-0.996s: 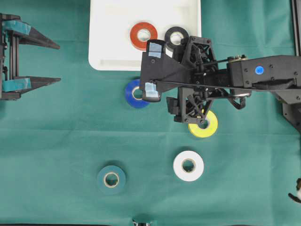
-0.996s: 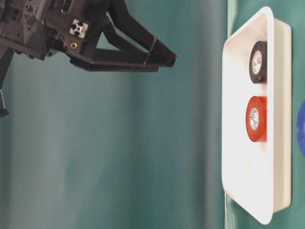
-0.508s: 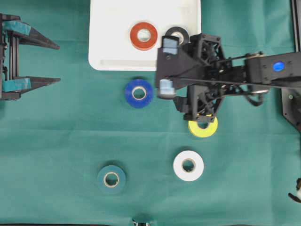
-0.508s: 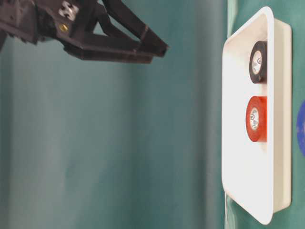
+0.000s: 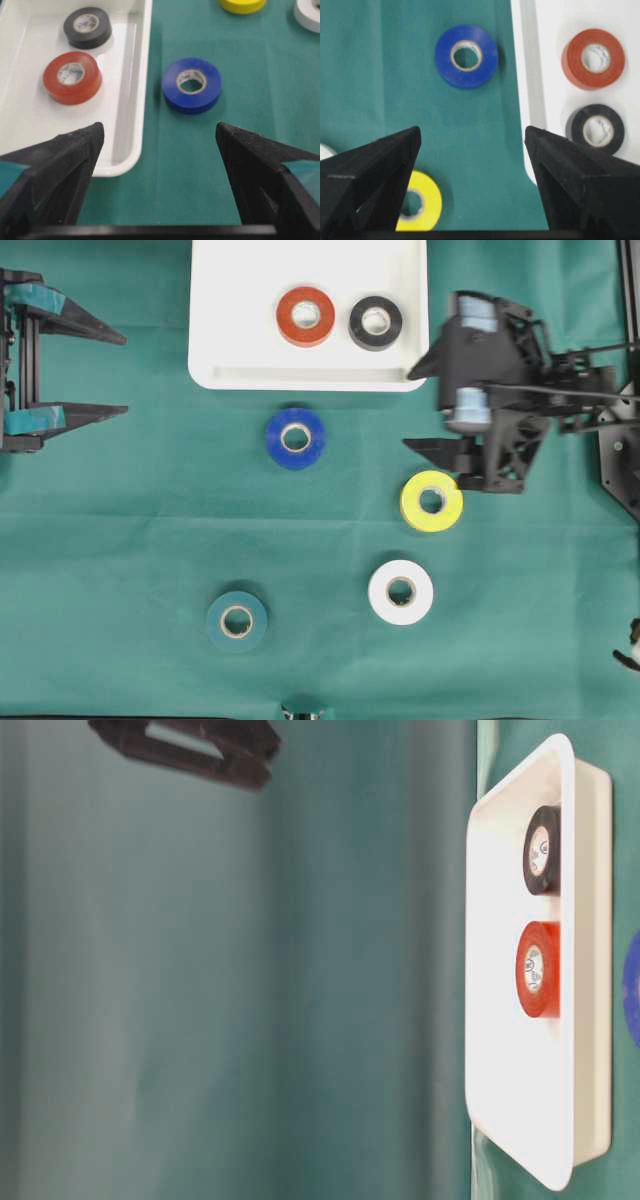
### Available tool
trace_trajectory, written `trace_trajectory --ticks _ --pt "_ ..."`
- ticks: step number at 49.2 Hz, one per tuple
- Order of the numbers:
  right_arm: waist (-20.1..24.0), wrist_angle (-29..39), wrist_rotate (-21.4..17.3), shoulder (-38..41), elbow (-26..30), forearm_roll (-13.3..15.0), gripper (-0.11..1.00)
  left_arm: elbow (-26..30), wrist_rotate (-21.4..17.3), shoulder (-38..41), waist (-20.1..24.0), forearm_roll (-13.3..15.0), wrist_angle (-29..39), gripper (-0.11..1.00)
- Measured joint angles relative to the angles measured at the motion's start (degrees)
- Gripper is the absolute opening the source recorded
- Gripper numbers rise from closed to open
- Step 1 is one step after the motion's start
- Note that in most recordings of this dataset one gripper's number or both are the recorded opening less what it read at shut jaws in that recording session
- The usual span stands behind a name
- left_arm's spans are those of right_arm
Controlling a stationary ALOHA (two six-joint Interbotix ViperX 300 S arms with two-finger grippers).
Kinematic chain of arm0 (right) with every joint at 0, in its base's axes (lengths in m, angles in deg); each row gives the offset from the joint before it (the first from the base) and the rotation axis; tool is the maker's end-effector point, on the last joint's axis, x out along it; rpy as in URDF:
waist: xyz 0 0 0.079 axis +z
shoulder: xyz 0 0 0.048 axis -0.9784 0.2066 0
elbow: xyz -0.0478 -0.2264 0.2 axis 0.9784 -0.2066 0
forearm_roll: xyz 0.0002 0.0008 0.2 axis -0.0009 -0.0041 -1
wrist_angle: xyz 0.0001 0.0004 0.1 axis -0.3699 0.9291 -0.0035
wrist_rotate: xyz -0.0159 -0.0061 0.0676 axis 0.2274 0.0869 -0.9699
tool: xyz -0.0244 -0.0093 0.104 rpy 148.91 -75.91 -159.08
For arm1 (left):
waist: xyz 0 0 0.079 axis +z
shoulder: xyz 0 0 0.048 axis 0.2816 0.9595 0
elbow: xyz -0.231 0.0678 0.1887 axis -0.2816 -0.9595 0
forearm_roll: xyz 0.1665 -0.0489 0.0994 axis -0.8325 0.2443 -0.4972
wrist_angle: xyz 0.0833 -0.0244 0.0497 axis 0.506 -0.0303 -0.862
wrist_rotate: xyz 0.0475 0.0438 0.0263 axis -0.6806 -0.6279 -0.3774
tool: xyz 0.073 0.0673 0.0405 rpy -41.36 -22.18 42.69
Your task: Pick up the tape from a random location and place it into the white case.
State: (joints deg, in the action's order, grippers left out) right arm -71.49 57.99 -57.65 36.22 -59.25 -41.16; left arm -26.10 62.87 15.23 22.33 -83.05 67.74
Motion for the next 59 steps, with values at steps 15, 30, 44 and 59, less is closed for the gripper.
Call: trace_trajectory --ticks 15,30,44,59 --pt "-0.1 -10.2 -4.2 -10.0 -11.3 3.8 0.83 0.0 0.0 -0.6 0.0 0.0 0.0 0.99" --pt "-1.4 -22.8 -6.1 -15.9 -22.7 5.0 0.82 0.0 0.0 -1.0 0.0 0.0 0.2 0.99" --pt "-3.6 -32.6 -6.1 -20.0 -29.9 5.0 0.82 0.0 0.0 -1.0 -0.9 0.0 0.3 0.99" --pt "-5.3 -33.6 -6.1 -20.0 -30.5 5.0 0.82 -0.1 0.0 -1.0 -1.4 0.0 0.3 0.99"
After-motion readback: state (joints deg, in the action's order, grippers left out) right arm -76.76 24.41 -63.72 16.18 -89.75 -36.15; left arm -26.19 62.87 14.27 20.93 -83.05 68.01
